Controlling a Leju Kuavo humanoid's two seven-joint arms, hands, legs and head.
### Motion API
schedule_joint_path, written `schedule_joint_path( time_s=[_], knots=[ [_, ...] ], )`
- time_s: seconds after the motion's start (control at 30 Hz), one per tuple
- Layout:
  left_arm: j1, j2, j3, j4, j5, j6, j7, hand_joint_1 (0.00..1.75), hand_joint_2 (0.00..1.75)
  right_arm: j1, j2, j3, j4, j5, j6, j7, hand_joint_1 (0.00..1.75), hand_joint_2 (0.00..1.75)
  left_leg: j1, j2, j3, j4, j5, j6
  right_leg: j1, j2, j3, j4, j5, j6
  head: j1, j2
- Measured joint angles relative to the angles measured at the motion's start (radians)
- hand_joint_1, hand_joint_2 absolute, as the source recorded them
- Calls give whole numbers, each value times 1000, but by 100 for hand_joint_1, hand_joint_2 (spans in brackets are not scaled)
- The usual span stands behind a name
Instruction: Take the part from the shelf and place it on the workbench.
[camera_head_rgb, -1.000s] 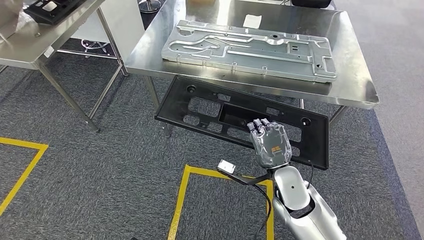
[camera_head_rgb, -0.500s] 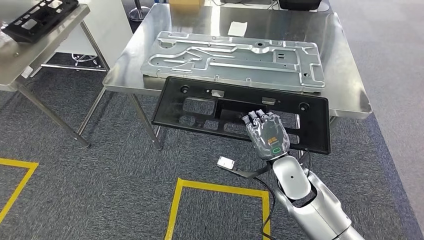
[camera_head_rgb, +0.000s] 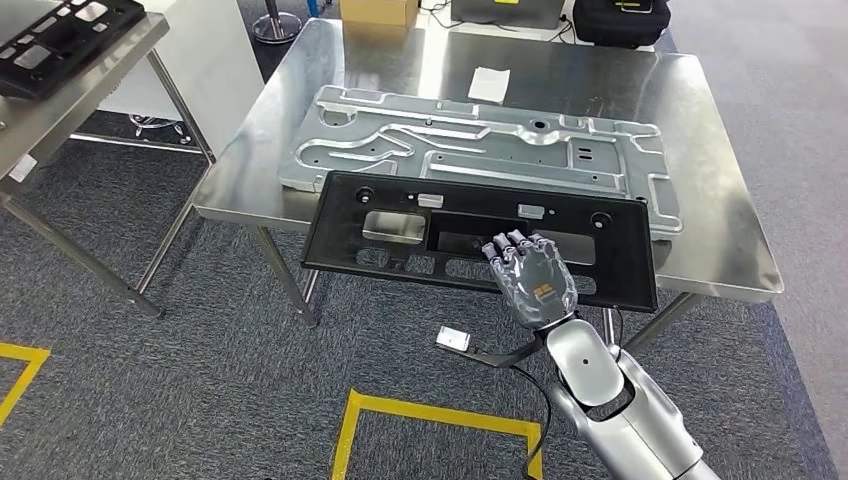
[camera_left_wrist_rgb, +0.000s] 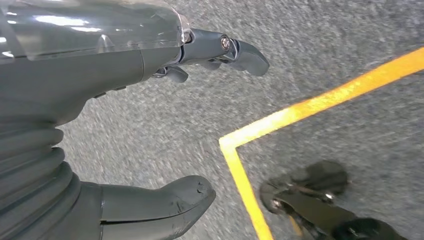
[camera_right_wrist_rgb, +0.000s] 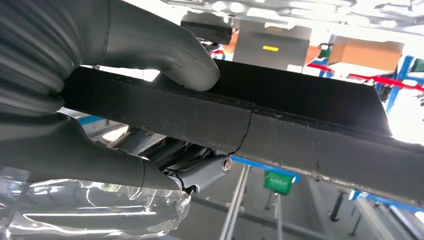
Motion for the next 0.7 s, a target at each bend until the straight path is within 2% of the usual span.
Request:
schedule_joint_path(
  time_s=[0.03,0.07,0.1,0.17,0.2,0.23,0.27,0.3,0.33,0.37,0.4,0.43,0.47,0.5,0.53,0.57,0.6,0.67,0.7],
  knots=[
    [1,0,0,0,0,0,0,0,175,8,2,-6,3,0,-1,-7,175,175,2,-3,24,-1,-18,-2,-3,-1,-19,-26,-30,3,0,0],
    [2,0,0,0,0,0,0,0,175,15,3,-12,6,0,-2,-13,175,175,3,-6,48,-1,-37,-6,-5,-2,-30,-67,-27,5,0,0],
    [3,-1,0,0,0,0,0,0,175,22,4,-18,10,0,-5,-19,175,175,5,-7,69,-2,-57,-9,-6,-4,-35,-123,25,5,1,0],
    [5,-1,0,0,1,0,-1,0,175,37,9,-32,17,0,-12,-33,175,175,4,-8,111,0,-98,-20,-2,-10,-33,-222,198,-2,3,0],
    [5,-1,0,0,2,0,-1,0,175,45,15,-41,20,0,-16,-42,175,175,3,-9,130,-4,-117,-26,1,-11,-27,-246,261,-10,4,0],
    [4,-1,0,0,2,0,-1,0,175,52,22,-51,23,0,-19,-53,175,175,2,-9,147,-1,-124,-34,4,-11,-19,-253,286,-21,5,0],
    [1,-1,0,0,2,0,-2,0,175,56,32,-63,24,0,-21,-63,175,175,1,-9,151,10,-120,-40,5,-10,-6,-251,276,-32,4,0],
    [-3,-1,0,0,3,0,-3,0,175,59,41,-77,26,0,-24,-72,175,175,2,-6,142,43,-103,-46,4,-7,7,-255,267,-41,4,0],
    [-7,-1,0,0,3,0,-4,0,175,61,49,-91,29,0,-28,-79,175,175,3,-3,116,97,-79,-51,2,-7,21,-261,259,-49,2,0],
    [-10,-1,0,0,4,0,-4,0,175,62,57,-103,32,0,-31,-83,175,175,4,0,76,161,-66,-55,1,-6,36,-266,251,-56,0,0],
    [-10,-1,0,0,4,0,-4,0,175,65,64,-114,37,0,-34,-87,175,175,6,4,32,221,-71,-59,0,-5,51,-271,242,-61,-2,0],
    [-9,-1,0,0,6,0,-5,0,175,69,69,-122,43,0,-37,-91,175,175,6,6,-11,265,-100,-63,-1,-4,66,-274,231,-64,-4,0],
    [-8,-1,0,0,8,0,-5,0,175,74,73,-129,49,0,-38,-94,175,175,7,7,-48,289,-147,-65,-1,-1,82,-276,218,-65,-4,0],
    [-6,-1,0,0,11,0,-5,0,175,79,77,-135,55,0,-39,-96,175,175,7,8,-77,291,-196,-65,-1,1,98,-277,204,-64,-5,0],
    [-4,0,0,0,14,0,-6,0,175,85,80,-140,61,0,-41,-97,175,175,7,9,-98,274,-228,-65,-1,3,116,-278,189,-63,-5,0],
    [-3,0,0,0,16,0,-6,0,175,89,82,-144,67,0,-43,-98,175,175,7,10,-112,238,-225,-63,-1,4,135,-278,174,-61,-5,0],
    [-2,1,0,0,17,0,-6,0,175,92,85,-147,73,0,-45,-98,175,175,7,11,-119,186,-179,-60,-1,5,154,-278,158,-59,-6,0],
    [4,1,0,0,18,0,-6,0,175,95,88,-152,85,0,-51,-98,175,175,4,13,-125,84,-19,-52,2,6,181,-273,128,-50,-7,0],
    [5,1,0,0,18,0,-6,0,175,96,90,-154,91,0,-53,-98,175,175,2,13,-125,57,41,-47,4,7,188,-272,116,-44,-7,0]
  ],
)
